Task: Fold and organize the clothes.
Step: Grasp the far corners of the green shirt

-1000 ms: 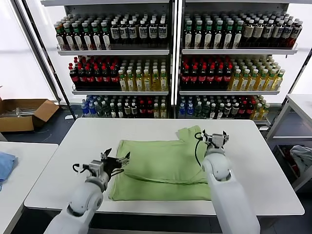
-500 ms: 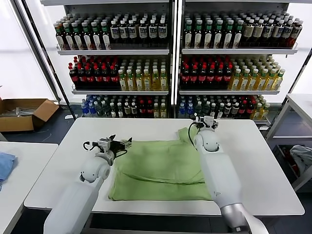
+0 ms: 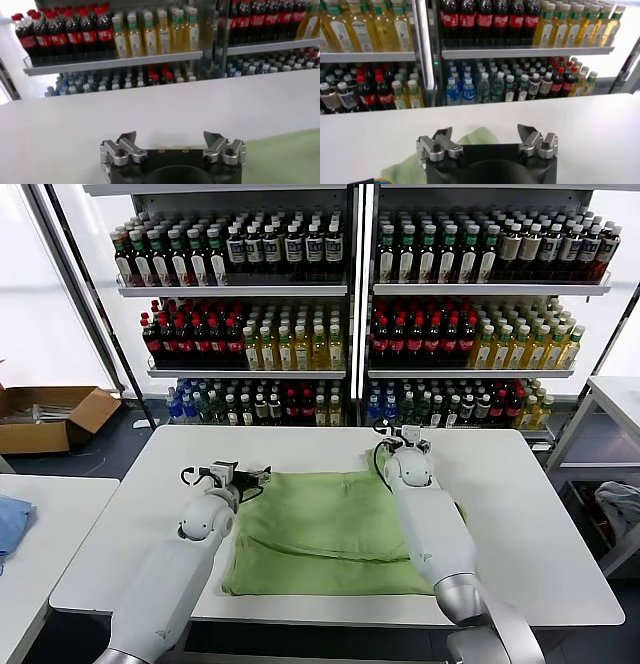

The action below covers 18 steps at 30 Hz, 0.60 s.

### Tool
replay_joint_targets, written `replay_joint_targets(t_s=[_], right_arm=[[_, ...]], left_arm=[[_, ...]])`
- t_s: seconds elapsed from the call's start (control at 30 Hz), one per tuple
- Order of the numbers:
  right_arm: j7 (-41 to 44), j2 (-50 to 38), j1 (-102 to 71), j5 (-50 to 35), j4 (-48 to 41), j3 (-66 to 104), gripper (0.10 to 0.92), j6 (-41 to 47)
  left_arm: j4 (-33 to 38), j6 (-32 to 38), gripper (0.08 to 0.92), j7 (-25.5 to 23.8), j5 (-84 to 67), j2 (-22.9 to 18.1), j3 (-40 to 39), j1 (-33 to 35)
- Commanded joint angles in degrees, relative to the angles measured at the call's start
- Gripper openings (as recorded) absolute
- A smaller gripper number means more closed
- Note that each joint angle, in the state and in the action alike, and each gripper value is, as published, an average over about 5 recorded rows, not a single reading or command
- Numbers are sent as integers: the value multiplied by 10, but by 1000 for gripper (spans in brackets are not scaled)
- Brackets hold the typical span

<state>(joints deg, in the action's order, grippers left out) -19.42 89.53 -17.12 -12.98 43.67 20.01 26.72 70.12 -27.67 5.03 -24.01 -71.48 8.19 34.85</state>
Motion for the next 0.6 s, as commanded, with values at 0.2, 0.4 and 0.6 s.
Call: replay_joint_targets(t_s=[0.2, 0.4, 0.6], right_arm=[[8, 11, 17, 11, -71, 1, 823, -11], [8, 8, 10, 13, -64, 0, 823, -6], [7, 3, 0, 14, -43, 0, 782, 4]], left_arm=[[-36, -1, 823, -1, 3, -10, -6, -17], [-34, -9, 823, -3, 3, -10, -5, -9], [-14, -19, 780, -4, -1, -7, -4, 8]])
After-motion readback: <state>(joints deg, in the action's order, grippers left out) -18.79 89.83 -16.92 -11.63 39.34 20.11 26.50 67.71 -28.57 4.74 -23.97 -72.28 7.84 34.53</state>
